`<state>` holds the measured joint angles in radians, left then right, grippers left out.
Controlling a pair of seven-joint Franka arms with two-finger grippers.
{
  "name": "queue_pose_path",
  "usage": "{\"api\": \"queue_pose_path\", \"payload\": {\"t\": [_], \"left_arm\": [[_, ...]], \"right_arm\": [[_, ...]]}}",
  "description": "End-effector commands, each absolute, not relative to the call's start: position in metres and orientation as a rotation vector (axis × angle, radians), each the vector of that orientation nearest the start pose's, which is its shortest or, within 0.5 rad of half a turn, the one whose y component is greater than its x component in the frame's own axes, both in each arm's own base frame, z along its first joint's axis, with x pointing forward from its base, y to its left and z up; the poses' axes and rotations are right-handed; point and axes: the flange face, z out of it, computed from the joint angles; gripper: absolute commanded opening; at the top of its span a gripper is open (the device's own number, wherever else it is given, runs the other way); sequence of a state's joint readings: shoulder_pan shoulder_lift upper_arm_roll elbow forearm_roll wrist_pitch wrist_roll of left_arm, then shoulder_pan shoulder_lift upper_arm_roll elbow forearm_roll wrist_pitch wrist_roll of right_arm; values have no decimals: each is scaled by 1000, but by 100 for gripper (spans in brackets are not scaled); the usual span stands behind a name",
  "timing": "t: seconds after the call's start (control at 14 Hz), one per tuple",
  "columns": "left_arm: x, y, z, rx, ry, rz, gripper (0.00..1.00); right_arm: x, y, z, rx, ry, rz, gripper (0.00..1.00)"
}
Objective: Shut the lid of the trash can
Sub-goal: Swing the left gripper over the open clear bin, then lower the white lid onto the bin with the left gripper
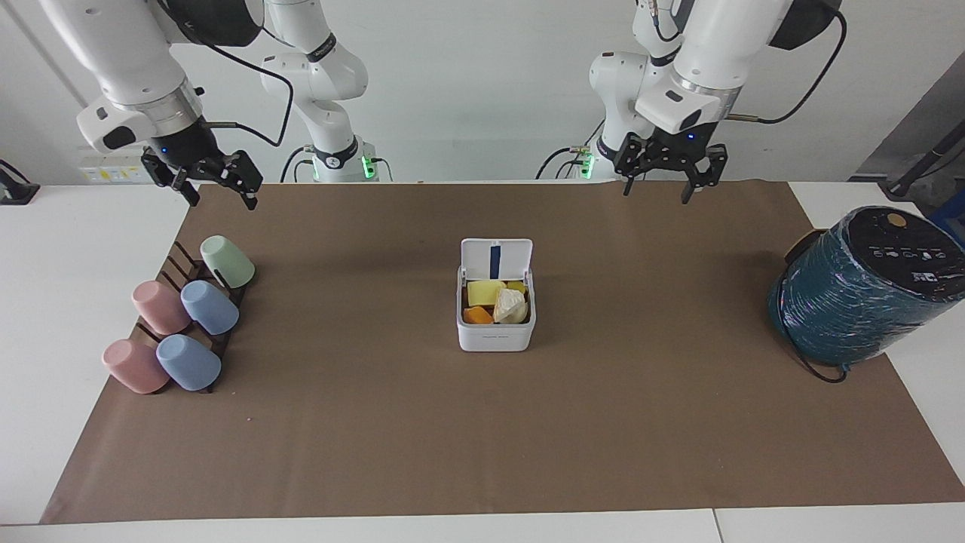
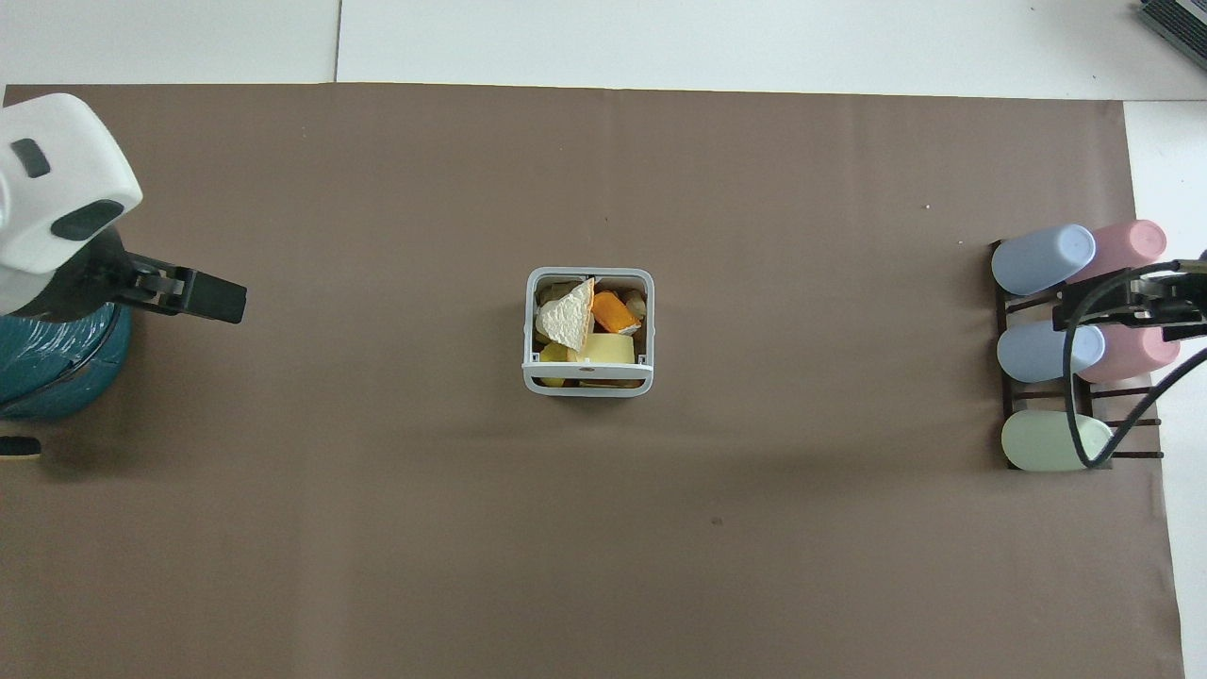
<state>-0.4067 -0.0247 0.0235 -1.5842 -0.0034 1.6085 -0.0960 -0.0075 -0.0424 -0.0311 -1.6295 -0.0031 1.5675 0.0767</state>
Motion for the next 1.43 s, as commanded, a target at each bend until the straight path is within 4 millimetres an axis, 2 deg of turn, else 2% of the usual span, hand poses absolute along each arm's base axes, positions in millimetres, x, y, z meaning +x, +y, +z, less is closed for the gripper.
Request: {"api": "queue_pose_path", "payload": {"t": [0.0,0.07,0.21,0.36,0.57,0.79,0.86,1.0,1.14,1.36], "left_arm": [[488,-234,619,-3143,482,-140,73],[482,-251,616,-3151,463,-147,60],[473,-280,607,-3162,442,-149,40],[467,-299,589,-3189,473,-158,26],[452,-339,559,-3216,481,-148,17],[453,-371,532,-3226,478,-170,0],[451,-382,525,-3227,501,-184,0],[457,-390,506,-3228,503,-197,0],[472,-388,494,-3240,479,-243,0],[491,-375,495,-3254,441,-314,0]], "right_arm": [[531,-28,620,-3137,149,39,100],[531,-28,620,-3138,149,39,100],[531,-28,620,-3137,149,39,100],[531,-28,620,-3137,149,39,100],[531,-29,620,-3137,154,36,100],[531,-30,620,-3136,156,36,100],[531,-30,620,-3136,156,36,100],[531,-32,620,-3136,161,36,100],[531,-30,620,-3136,156,34,100],[531,-30,620,-3138,159,34,100]]}}
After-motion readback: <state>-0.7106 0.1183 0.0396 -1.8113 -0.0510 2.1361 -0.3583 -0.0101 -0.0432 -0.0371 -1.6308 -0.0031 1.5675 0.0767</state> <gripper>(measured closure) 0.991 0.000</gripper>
